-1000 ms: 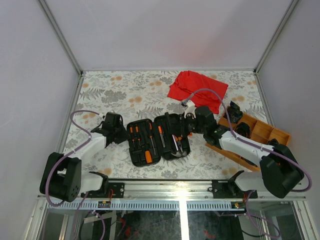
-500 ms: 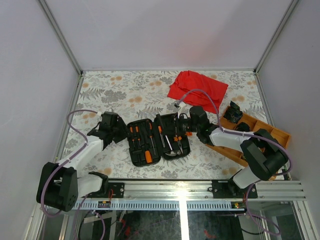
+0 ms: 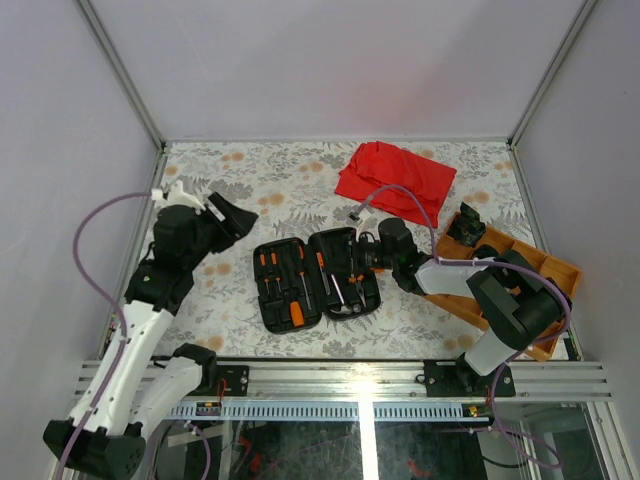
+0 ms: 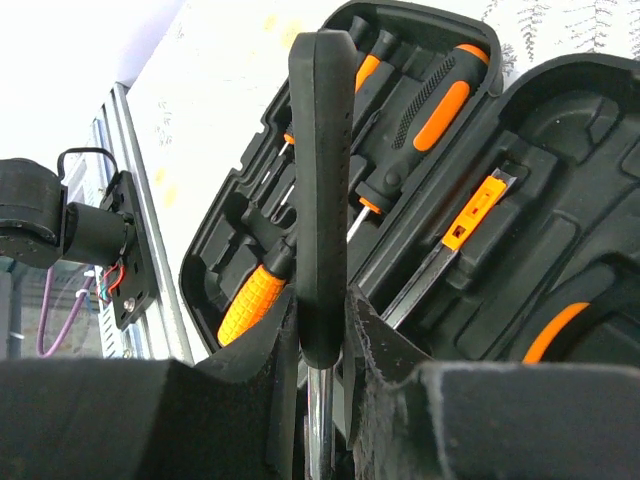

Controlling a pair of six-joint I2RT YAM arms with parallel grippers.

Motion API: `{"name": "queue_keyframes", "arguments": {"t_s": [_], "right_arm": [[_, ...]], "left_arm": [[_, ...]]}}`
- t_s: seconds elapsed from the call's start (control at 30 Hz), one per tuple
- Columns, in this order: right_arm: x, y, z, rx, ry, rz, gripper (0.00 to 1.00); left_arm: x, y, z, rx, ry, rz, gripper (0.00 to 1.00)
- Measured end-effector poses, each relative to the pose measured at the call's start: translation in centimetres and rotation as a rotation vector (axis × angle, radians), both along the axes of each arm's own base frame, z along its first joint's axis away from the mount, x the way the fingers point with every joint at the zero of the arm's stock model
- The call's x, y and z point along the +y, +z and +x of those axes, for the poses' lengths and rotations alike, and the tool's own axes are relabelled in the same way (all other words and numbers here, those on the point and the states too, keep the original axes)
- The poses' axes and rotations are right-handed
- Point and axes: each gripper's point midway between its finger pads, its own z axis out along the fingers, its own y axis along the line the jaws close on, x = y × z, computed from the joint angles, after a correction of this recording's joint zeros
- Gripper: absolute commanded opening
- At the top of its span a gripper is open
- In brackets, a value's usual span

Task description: Sort the tools into containers

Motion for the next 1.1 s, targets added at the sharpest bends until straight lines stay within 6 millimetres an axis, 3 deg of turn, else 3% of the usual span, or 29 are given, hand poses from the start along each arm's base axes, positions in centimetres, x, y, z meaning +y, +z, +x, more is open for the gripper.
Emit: {"name": "queue_keyframes", "arguments": {"t_s": [0.13, 0.27, 0.53, 0.67, 0.87, 1.1], "right_arm": [[-0.3, -0.4, 0.1, 0.002, -0.013, -0.007, 0.14], [-0.8, -1.1, 0.5, 0.009, -0.048, -0.024, 0.25], [-2.1, -2.6, 1.5, 0.017, -0.120, -0.092, 0.35], [-3.0, -3.9, 1.7, 0.035, -0.156, -0.155, 0.37], [-3.9, -5.0, 1.9, 0.053, -0.183, -0.216, 0.43], [-4.4, -4.8, 2.3, 0.043, -0.194, -0.264, 0.44]], "left_arm": [[-0.1, 9.3, -0.3, -0.189, -0.006, -0.060, 0.79], [-0.1, 15.9, -1.2, -0.312, -0.013, -0.109, 0.89], [0.0, 24.3, -3.0, -0.459, -0.017, -0.186, 0.99], [-0.1, 25.9, -3.7, -0.484, -0.026, -0.224, 1.00], [-0.6, 26.0, -3.7, -0.462, -0.037, -0.267, 1.00], [-1.0, 25.9, -3.8, -0.446, -0.053, -0.299, 1.00]]}}
